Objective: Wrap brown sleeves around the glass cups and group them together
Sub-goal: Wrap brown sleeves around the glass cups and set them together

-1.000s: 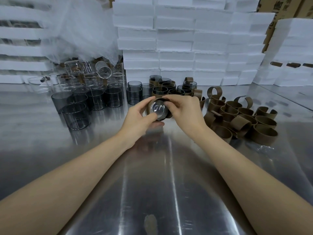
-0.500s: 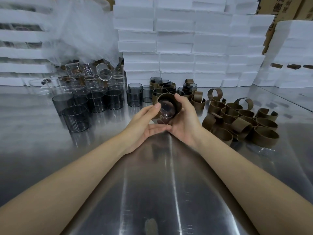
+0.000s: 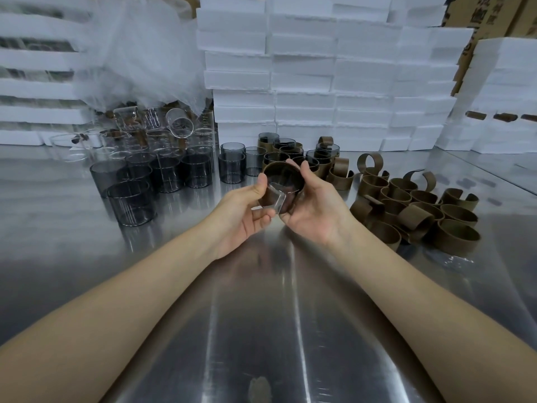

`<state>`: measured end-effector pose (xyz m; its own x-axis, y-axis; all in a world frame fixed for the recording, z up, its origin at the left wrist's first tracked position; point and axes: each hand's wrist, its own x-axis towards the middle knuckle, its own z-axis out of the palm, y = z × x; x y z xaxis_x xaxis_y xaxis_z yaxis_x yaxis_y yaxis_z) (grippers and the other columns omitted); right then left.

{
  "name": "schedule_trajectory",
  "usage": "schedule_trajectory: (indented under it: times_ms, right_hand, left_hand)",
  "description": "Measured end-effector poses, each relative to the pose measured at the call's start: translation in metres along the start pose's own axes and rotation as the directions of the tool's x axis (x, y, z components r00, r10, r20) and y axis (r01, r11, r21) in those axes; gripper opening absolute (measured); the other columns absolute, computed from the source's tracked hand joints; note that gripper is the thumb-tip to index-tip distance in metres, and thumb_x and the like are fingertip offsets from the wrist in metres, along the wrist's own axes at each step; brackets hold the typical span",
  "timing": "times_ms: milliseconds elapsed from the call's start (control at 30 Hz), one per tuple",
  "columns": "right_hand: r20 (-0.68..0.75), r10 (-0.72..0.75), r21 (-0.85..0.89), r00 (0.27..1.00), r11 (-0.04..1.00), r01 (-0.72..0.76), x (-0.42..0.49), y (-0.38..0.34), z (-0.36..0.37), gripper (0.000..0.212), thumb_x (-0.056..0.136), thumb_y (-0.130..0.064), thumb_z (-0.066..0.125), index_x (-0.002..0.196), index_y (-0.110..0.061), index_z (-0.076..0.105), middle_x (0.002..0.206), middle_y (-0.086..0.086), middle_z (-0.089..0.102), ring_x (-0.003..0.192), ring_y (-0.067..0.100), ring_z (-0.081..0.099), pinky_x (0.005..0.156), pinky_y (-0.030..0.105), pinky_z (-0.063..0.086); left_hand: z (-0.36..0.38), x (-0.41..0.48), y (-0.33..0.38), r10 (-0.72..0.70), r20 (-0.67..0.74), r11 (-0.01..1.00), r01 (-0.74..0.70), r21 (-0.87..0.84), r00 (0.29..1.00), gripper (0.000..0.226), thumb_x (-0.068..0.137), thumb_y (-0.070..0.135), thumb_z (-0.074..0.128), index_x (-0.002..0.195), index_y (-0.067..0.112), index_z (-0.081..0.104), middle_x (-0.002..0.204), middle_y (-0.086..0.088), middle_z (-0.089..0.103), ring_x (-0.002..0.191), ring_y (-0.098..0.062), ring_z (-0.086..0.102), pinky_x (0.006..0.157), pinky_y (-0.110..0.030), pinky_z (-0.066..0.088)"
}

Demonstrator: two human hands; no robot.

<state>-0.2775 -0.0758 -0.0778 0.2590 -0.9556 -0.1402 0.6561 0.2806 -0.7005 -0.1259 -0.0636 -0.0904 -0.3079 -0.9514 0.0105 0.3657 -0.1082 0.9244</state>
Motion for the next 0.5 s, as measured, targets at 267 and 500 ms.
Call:
schedule_trajectory:
  times_ms: [267, 500]
  right_hand:
    - [-0.031, -0.014, 0.058, 0.999, 0.998, 0.016, 0.0036, 0.0000, 0.0015, 0.025, 0.096, -0.040, 0.053, 0.102, -0.026, 0.072, 0.114, 0.006, 0.072, 0.096, 0.024, 0.071, 0.093, 0.032, 0.049]
    - [-0.030, -0.006, 0.069, 1.000, 0.998, 0.008, 0.0030, -0.0016, 0.0022, 0.024, 0.098, -0.033, 0.050, 0.107, -0.026, 0.071, 0.116, 0.008, 0.071, 0.111, 0.024, 0.065, 0.107, 0.031, 0.038]
  left_hand:
    - [-0.0017, 0.0030, 0.0003, -0.003, 0.004, 0.998, 0.003, -0.070, 1.000, 0.043, 0.073, 0.041, 0.068, 0.098, 0.006, 0.064, 0.069, 0.003, 0.066, 0.052, -0.003, 0.055, 0.052, -0.013, 0.051]
    - [-0.0016, 0.0031, 0.0019, -0.016, 0.005, 0.991, 0.017, -0.131, 1.000, 0.036, 0.073, 0.034, 0.067, 0.095, 0.006, 0.063, 0.068, 0.000, 0.067, 0.051, -0.003, 0.057, 0.053, -0.012, 0.053]
